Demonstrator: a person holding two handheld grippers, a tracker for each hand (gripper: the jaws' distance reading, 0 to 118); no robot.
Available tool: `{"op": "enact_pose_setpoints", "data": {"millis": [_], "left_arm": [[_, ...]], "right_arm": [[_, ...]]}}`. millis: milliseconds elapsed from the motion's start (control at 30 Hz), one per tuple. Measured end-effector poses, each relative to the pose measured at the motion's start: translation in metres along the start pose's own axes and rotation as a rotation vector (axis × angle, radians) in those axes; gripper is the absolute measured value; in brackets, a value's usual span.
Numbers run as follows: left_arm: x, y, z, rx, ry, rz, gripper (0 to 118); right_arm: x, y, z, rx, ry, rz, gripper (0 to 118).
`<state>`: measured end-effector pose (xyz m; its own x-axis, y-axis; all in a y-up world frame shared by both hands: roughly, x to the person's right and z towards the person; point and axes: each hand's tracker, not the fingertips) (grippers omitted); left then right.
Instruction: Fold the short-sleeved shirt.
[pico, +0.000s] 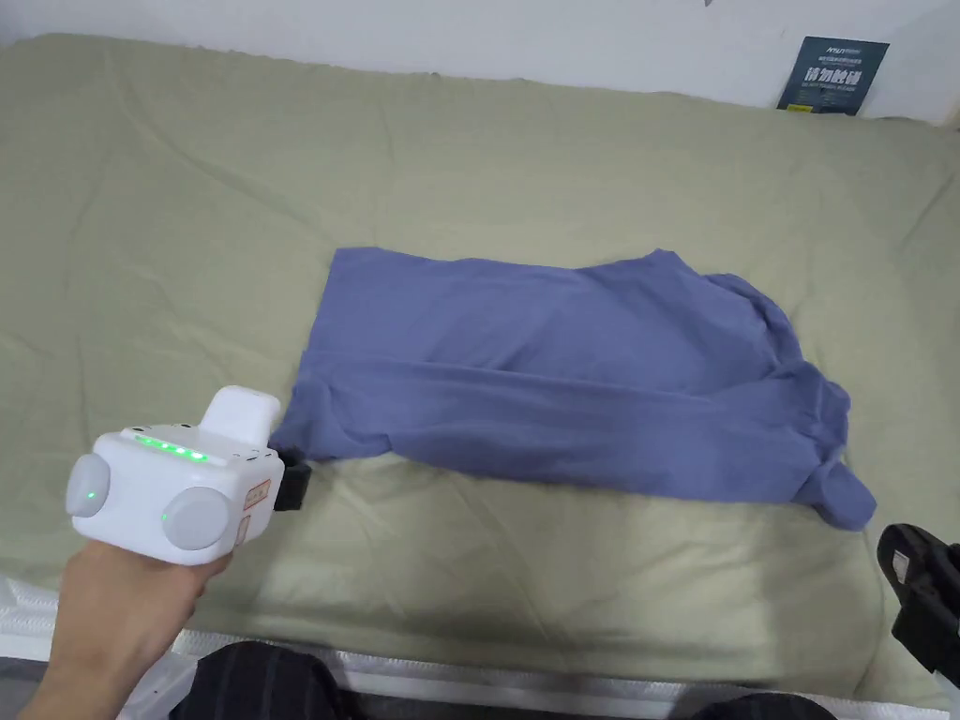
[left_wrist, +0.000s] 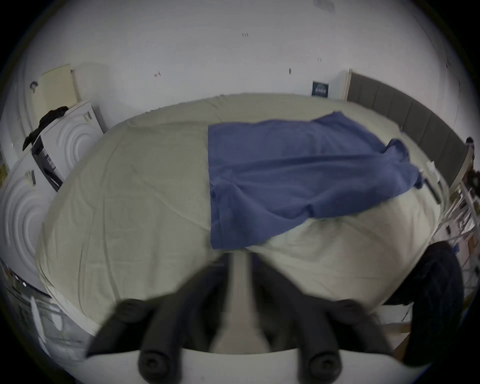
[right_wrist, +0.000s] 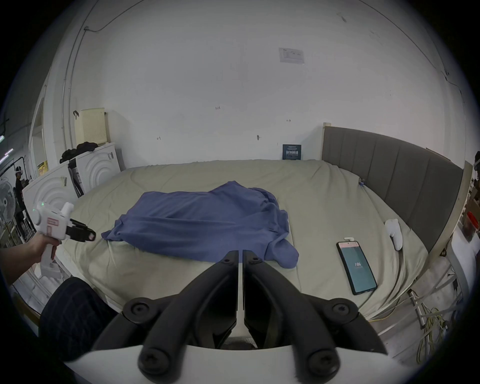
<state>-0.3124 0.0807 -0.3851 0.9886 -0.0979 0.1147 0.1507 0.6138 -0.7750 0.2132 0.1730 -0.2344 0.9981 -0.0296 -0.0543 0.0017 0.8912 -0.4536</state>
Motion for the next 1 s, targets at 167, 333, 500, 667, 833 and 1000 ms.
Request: {"op": "enact_pose_setpoints", "data": {"millis": [167, 333, 500, 667, 833, 1000], "left_arm": [[0.005, 0.009, -0.029, -0.042, 0.032, -0.05, 111], [-0.003, 0.017, -0.046, -0.049, 0.013, 0.007, 77], [0.002, 0.027, -0.051, -0.06, -0.045, -0.019, 35], [0.011, 0.038, -0.039, -0.04, -0.047, -0.015, 7], [0.001, 0.052, -0.016, 0.023, -0.1, 0.064, 7], [0.001, 0.064, -0.006, 0.028, -0.1, 0.071, 7]], "right_arm": [[0.006, -0.001, -0.009, -0.035, -0.027, -0.019, 5], [0.011, 0.0, -0.021, -0.066, -0.035, -0.028, 5], [0.013, 0.005, -0.043, -0.114, -0.051, -0.019, 5], [0.028, 0.01, -0.089, -0.203, -0.065, 0.022, 5], [0.053, 0.01, -0.156, -0.346, -0.041, 0.029, 90], [0.067, 0.004, -0.22, -0.439, -0.077, 0.132, 113]]}}
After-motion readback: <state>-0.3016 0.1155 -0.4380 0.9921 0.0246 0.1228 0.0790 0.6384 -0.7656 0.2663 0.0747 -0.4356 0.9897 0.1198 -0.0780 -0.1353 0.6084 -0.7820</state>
